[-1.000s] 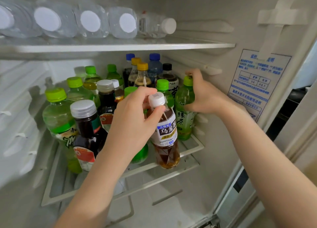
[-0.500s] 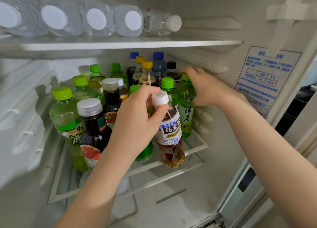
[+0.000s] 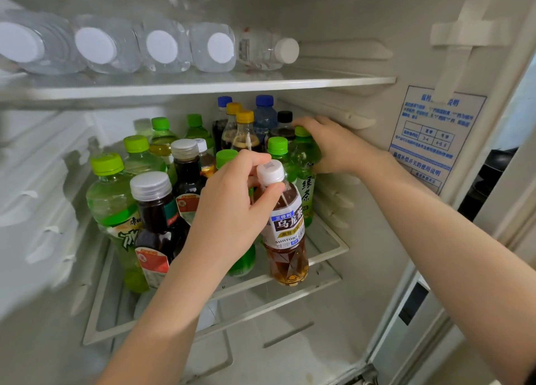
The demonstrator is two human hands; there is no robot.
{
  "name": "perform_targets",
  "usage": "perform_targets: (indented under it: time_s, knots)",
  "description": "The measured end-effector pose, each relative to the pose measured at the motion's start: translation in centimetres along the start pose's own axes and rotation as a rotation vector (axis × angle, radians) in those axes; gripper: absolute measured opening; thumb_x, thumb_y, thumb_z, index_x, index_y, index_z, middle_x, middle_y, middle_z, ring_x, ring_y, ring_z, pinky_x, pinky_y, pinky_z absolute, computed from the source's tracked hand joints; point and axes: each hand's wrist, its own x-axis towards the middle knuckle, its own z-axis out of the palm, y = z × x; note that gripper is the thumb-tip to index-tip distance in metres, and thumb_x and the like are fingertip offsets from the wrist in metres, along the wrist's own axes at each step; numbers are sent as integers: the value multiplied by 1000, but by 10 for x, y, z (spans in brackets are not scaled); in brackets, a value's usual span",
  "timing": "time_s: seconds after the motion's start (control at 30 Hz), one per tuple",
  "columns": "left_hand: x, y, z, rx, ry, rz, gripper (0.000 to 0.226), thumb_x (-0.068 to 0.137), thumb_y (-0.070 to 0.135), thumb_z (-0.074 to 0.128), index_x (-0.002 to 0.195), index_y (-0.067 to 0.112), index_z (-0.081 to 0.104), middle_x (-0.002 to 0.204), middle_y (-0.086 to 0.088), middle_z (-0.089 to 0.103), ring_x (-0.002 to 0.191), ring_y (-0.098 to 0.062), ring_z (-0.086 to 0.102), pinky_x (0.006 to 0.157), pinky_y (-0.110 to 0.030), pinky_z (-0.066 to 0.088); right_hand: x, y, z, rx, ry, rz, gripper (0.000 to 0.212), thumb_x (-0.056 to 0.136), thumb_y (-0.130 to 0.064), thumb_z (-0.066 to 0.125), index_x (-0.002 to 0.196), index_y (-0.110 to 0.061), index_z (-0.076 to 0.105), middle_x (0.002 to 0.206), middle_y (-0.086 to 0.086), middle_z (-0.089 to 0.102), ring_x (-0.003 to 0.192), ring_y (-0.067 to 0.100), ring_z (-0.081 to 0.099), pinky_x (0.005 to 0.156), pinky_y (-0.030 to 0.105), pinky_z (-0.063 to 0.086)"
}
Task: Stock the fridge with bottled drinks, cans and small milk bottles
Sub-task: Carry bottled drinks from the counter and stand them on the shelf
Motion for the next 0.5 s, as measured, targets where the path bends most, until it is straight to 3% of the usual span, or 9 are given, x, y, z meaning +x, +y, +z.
perform_targets:
  time_s: [0.2, 0.5]
  knots:
    - [4, -2, 0, 33, -6, -13, 36, 84, 32, 62, 119, 24, 55, 117, 11, 61, 105, -5, 59, 81, -28, 56, -4, -6, 11, -33, -34, 38, 109, 58, -17, 85, 143, -26, 18, 140, 12, 32, 115, 33, 50, 90, 45, 50]
    - [10, -3, 1, 44, -12, -16, 35, 85, 29, 64, 119, 23, 55, 118, 11, 61, 104, -5, 60, 83, -29, 56, 1, -1, 17, -71, 41, 18, 103, 62, -20, 83, 143, -24, 21, 137, 14, 36, 112, 36, 52, 87, 44, 51]
